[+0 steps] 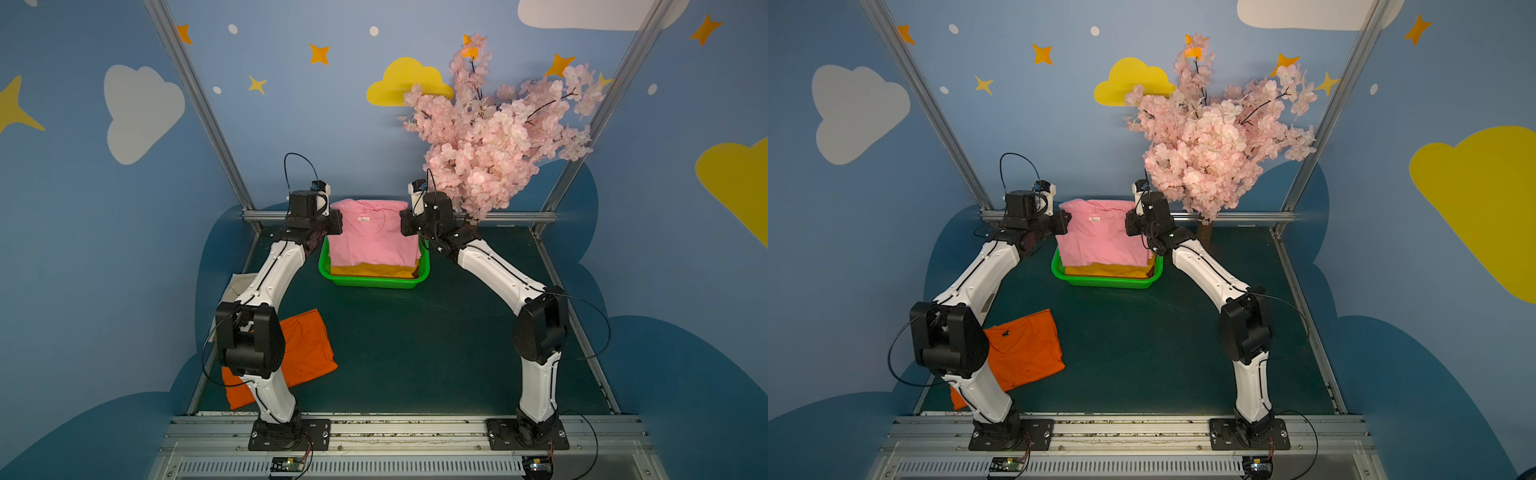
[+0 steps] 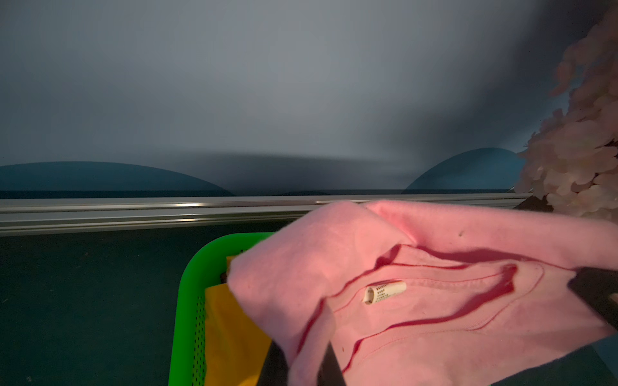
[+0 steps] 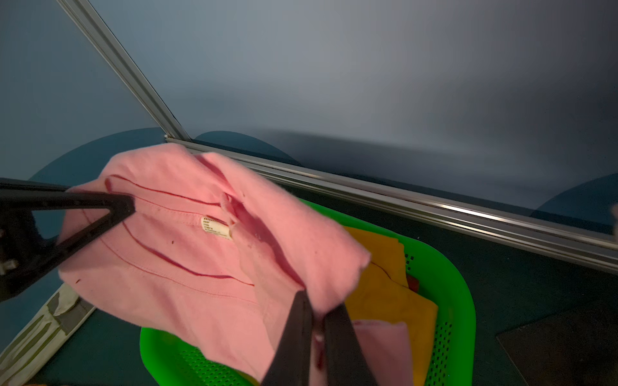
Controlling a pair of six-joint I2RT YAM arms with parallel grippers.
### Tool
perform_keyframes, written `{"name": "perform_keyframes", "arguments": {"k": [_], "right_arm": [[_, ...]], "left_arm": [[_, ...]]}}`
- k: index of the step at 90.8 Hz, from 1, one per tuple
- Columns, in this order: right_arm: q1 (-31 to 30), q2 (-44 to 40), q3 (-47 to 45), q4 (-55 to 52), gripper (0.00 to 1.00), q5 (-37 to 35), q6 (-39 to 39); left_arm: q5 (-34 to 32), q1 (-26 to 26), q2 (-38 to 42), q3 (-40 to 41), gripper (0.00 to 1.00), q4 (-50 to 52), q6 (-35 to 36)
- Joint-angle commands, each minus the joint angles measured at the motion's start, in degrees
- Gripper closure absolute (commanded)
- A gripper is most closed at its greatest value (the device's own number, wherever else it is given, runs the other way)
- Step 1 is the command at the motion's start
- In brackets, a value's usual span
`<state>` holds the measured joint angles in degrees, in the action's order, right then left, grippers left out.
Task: Put the folded t-shirts into the basket
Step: Place the T-shirt in the bin.
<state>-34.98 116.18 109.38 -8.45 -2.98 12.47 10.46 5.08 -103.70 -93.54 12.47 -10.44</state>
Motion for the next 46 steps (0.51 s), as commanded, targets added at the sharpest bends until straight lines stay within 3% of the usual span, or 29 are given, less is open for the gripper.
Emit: {"name": "perform_keyframes", "arguments": {"k": [1,46], "right_arm": [[0.2,1.2,3.3,-2.8,1.00,0.0,-1.4],[-0.3,3.6,1.3,-7.6,1.00,-1.9,3.4]], "left_arm": [[2.2,-0.2,-1.5,-2.9,0.97,1.8,1.4],[2.3,-0.8,-5.2,-0.7,0.97,4.4,2.0]]}}
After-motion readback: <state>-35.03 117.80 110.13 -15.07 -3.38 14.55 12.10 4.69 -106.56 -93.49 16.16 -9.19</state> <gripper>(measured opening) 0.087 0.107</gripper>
